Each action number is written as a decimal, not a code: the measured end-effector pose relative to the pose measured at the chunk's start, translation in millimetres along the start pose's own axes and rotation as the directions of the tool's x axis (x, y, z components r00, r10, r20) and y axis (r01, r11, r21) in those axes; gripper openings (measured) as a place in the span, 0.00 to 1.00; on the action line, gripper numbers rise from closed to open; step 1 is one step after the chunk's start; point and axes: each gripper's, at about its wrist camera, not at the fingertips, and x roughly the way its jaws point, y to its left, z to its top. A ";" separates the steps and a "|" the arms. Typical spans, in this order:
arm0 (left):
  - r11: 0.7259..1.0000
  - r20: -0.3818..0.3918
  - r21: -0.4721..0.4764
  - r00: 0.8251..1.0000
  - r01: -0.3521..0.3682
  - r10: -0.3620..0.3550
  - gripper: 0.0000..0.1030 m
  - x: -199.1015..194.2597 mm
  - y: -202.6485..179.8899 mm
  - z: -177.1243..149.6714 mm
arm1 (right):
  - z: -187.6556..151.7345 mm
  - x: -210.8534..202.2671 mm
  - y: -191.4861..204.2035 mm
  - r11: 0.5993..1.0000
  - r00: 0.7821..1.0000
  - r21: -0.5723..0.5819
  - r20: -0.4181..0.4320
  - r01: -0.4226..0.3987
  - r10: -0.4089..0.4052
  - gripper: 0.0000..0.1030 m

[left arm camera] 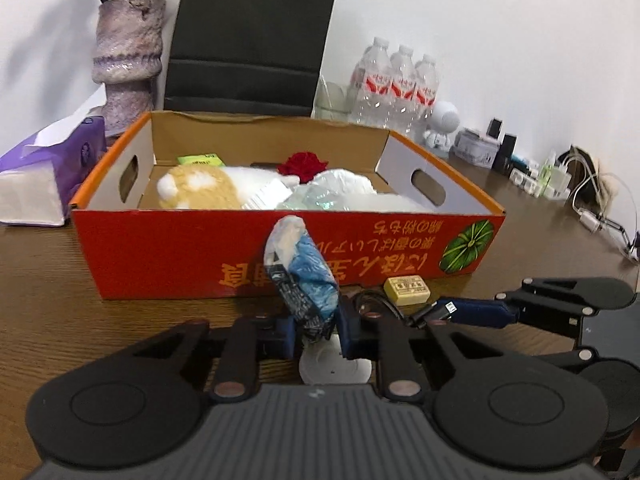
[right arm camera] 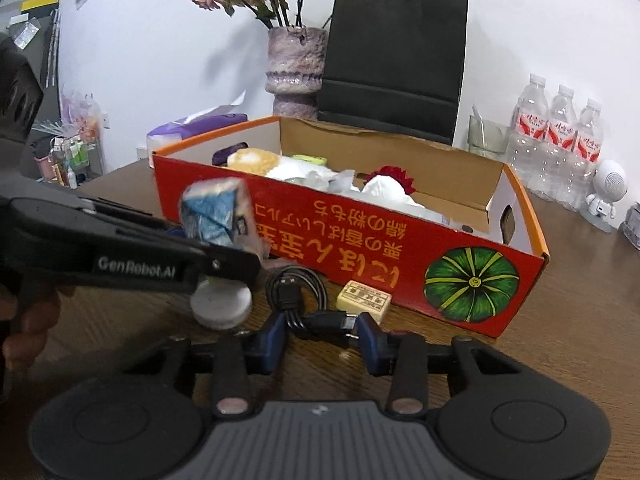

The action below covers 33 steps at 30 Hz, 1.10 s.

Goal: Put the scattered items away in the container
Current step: 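Grasp the blue snack bag with the left gripper while the right grasps the black cable, then carry the snack bag and black cable into the box and release both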

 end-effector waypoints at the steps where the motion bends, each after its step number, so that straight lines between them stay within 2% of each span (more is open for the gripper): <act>1: 1.000 0.005 -0.002 1.000 -0.001 0.001 0.20 -2.1 0.5 -0.4 | -0.1 -2.2 0.3 1.000 1.000 0.003 0.006 -0.004 0.004 0.36; 20: 1.000 0.067 0.006 0.998 -0.006 0.005 0.20 -40.4 -5.4 -1.6 | 2.3 -40.3 4.9 0.999 0.995 0.039 0.098 0.023 -0.027 0.36; 33: 0.999 0.187 0.014 0.982 -0.036 0.032 0.20 -51.7 -6.9 43.6 | 47.5 -55.9 -8.1 0.995 0.973 0.082 0.219 0.056 -0.072 0.36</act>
